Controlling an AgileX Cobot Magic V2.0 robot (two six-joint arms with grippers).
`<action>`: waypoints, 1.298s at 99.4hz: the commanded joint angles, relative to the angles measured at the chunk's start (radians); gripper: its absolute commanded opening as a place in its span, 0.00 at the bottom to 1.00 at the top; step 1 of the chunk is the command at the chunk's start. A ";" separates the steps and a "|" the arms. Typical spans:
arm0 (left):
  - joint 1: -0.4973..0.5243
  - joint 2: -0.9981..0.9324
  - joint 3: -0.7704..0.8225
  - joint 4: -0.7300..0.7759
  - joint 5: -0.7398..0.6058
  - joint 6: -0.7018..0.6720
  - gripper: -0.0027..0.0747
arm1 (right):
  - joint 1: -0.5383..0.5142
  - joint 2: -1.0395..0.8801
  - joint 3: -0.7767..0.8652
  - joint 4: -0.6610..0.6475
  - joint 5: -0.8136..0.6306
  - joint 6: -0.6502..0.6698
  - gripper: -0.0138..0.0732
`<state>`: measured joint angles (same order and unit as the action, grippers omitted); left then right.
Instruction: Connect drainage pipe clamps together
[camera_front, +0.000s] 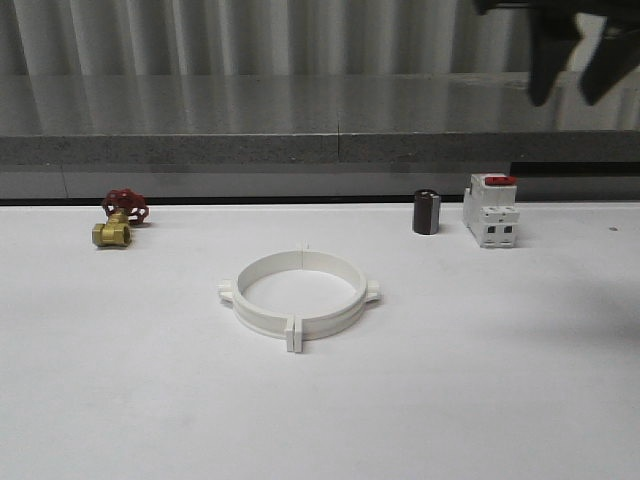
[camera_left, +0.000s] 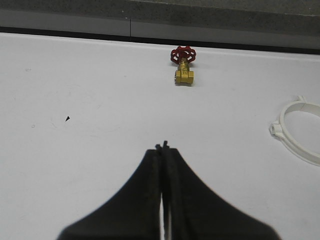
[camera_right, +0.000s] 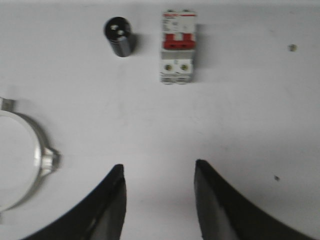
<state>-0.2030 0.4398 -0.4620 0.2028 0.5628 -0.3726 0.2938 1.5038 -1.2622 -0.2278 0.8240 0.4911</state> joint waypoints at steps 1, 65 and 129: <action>0.002 0.003 -0.028 0.008 -0.064 0.001 0.01 | -0.042 -0.146 0.069 -0.042 -0.042 -0.030 0.56; 0.002 0.003 -0.028 0.008 -0.064 0.001 0.01 | -0.100 -0.889 0.650 -0.063 -0.070 -0.037 0.53; 0.002 0.003 -0.028 0.008 -0.064 0.001 0.01 | -0.100 -1.040 0.669 -0.082 -0.074 -0.037 0.02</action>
<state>-0.2030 0.4398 -0.4620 0.2028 0.5628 -0.3726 0.1973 0.4598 -0.5675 -0.2783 0.8086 0.4659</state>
